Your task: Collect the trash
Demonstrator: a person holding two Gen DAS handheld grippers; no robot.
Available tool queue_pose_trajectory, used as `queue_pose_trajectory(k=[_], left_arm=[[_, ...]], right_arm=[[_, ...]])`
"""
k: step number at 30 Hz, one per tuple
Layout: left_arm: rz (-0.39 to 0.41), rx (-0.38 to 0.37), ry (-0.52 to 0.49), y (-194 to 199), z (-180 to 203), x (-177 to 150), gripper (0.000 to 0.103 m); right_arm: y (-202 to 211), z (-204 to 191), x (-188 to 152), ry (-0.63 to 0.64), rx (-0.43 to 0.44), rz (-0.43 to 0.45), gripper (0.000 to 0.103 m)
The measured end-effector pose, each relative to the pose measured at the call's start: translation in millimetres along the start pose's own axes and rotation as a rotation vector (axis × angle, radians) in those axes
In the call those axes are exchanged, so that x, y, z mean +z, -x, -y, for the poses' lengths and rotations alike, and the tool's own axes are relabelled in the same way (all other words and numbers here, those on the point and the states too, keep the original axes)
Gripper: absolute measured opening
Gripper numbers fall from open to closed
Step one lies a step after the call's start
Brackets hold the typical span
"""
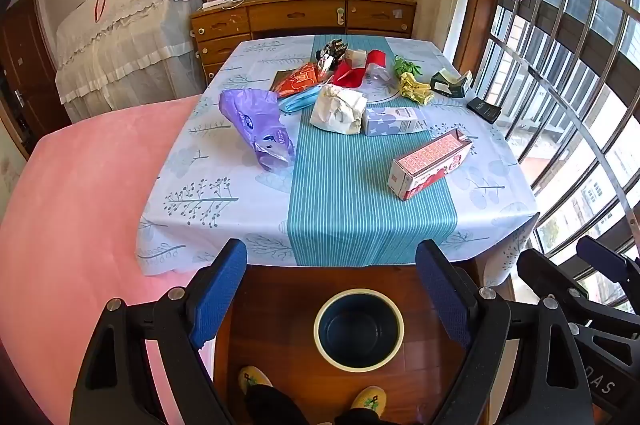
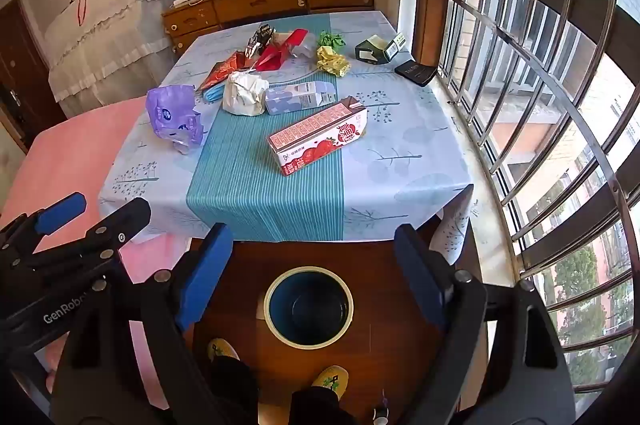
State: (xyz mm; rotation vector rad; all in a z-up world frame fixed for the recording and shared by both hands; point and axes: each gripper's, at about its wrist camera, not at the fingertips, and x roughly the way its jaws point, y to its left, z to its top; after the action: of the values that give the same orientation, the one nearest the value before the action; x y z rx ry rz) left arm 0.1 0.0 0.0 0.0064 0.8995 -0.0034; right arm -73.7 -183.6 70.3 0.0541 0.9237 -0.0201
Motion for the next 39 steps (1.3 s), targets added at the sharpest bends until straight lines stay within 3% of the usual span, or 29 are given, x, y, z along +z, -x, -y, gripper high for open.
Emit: queue_pose_trajectory(k=[39], left_arm=[[0.007, -0.012, -0.001, 2.9, -0.3, 0.6, 0.083]], right_arm=[[1.1, 2.7, 1.4, -0.003, 0.005, 0.004, 0.082]])
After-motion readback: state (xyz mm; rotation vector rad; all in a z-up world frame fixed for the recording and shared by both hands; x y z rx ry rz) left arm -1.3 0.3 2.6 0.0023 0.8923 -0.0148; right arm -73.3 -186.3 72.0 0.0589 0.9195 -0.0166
